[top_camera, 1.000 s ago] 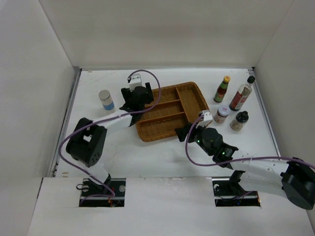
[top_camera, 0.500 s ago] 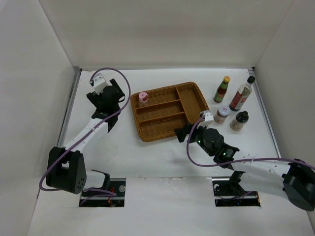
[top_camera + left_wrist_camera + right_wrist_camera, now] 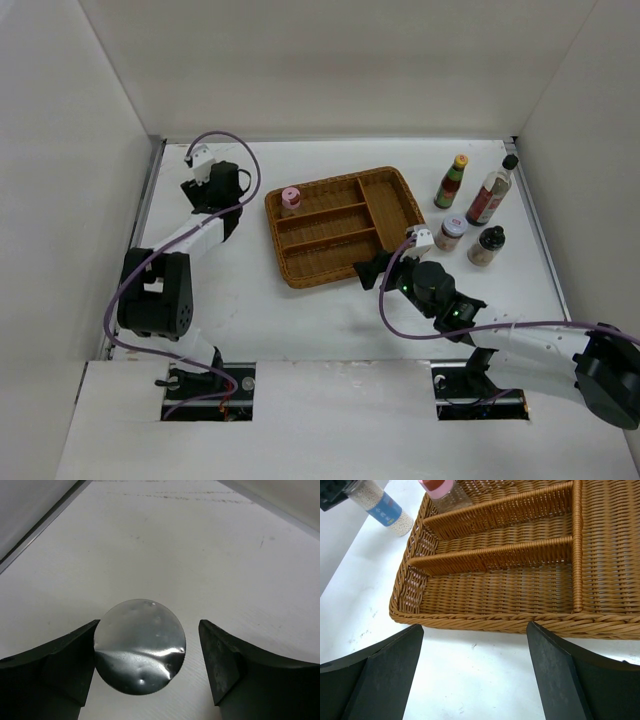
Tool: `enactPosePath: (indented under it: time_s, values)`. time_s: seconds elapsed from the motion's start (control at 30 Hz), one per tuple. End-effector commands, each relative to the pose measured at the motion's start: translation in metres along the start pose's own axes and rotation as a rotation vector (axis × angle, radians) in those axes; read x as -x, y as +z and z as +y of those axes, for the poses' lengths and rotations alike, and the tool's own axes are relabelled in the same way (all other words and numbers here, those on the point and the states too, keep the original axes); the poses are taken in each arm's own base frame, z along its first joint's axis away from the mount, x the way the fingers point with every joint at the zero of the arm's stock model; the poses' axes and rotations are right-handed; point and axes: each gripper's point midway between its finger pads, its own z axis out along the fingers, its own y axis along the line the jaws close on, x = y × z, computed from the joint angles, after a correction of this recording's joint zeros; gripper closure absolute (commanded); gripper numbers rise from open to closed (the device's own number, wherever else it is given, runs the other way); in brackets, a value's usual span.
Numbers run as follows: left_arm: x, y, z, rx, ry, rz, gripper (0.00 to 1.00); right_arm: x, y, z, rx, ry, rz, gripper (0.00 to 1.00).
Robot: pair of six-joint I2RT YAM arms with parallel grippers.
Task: Organize the condiment bottles
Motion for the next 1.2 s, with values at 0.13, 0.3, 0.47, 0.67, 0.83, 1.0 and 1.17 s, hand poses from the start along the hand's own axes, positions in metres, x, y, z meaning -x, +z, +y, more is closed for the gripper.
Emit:
enactPosePath:
  time_s: [0.13, 0.3, 0.47, 0.67, 0.83, 1.0, 1.17]
  values:
    - [0.044, -0.014, -0.003, -0.037, -0.085, -0.099, 0.63, 0.016, 0.000, 0.010, 0.035, 0.022, -0.056, 0.09]
    - [0.113, -0.086, -0.024, -0.170, -0.189, -0.265, 0.66, 0.024, -0.006, 0.009, 0.036, 0.037, -0.094, 0.10]
    - [0.177, -0.166, -0.072, -0.381, -0.246, -0.401, 0.66, 0.032, -0.009, 0.001, 0.009, 0.057, -0.128, 0.12]
    - [0.170, -0.216, -0.180, -0.659, -0.199, -0.347, 0.66, 0.042, -0.014, -0.017, -0.051, 0.082, -0.180, 0.19]
    - [0.124, -0.215, -0.256, -0.759, -0.115, -0.266, 0.66, 0.051, -0.021, -0.033, -0.086, 0.128, -0.228, 0.19]
    - [0.073, -0.207, -0.307, -0.826, -0.040, -0.183, 0.66, 0.051, -0.021, -0.041, -0.104, 0.150, -0.217, 0.18]
    - [0.035, -0.196, -0.327, -0.827, 0.012, -0.138, 0.66, 0.049, -0.018, -0.043, -0.112, 0.148, -0.207, 0.18]
